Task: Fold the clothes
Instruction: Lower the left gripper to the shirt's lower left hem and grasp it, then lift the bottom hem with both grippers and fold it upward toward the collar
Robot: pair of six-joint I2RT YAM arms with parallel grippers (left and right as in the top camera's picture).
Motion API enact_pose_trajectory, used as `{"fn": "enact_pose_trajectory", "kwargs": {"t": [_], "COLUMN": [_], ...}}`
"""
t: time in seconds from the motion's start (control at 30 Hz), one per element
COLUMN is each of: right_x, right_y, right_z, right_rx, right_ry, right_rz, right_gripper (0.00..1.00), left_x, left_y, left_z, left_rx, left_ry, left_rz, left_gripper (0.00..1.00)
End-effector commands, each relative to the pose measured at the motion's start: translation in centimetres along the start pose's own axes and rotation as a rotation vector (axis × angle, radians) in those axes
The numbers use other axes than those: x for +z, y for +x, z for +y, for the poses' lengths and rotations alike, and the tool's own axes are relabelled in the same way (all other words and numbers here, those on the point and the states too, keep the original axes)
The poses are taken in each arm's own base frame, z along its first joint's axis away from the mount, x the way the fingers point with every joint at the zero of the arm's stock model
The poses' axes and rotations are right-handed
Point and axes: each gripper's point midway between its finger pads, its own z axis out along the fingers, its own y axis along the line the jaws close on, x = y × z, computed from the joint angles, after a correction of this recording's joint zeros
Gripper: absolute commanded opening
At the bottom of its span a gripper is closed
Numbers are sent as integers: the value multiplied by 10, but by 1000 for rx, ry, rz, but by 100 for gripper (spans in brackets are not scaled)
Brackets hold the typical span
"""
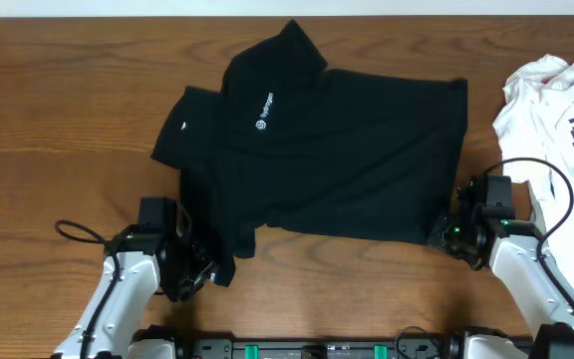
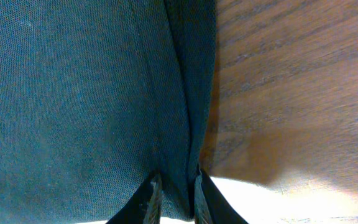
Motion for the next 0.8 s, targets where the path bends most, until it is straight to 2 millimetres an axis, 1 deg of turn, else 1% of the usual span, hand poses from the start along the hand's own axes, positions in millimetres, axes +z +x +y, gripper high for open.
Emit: {"fn": "enact_pose_trajectory", "kwargs": {"t": [0.0, 0.1, 0.2, 0.47, 0.53, 0.57, 0.63, 0.67, 0.7, 0.77], "right_x": [-2, -2, -2, -2, -2, -2, -2, -2, -2, -3], "right_y": [-5, -5, -4, -4, -4, -4, -4, -4, -4, -5], "right_z": [5, 5, 5, 4, 4, 4, 4, 4, 4, 5], "right_rx": [-21, -20, -20, -20, -19, -19, -19, -19, -19, -19], "right_ry": [-11, -11, -10, -9, -9, -9, -10, -9, -8, -10], "right_rz": [-10, -10, -8, -7, -7, -7, -6, -5, -5, -8], "right_gripper": [17, 17, 16, 17, 17, 15, 8, 1, 1, 1], "left_x": [7, 7, 7, 7, 7, 7, 5, 4, 2, -4], "left_y": [7, 7, 7, 8, 7, 7, 6, 6, 5, 4], "left_z": [9, 9, 9, 9, 9, 8, 7, 6, 5, 1], "left_rx": [23, 23, 32, 86, 87, 93, 122, 133, 144, 164], "left_ry": [-25, -25, -24, -24, -23, -22, -20, -20, -21, -21], "left_rz": [27, 27, 26, 28, 27, 26, 24, 24, 26, 26], "left_gripper": [49, 48, 42, 41, 35, 30, 19, 11, 6, 6]}}
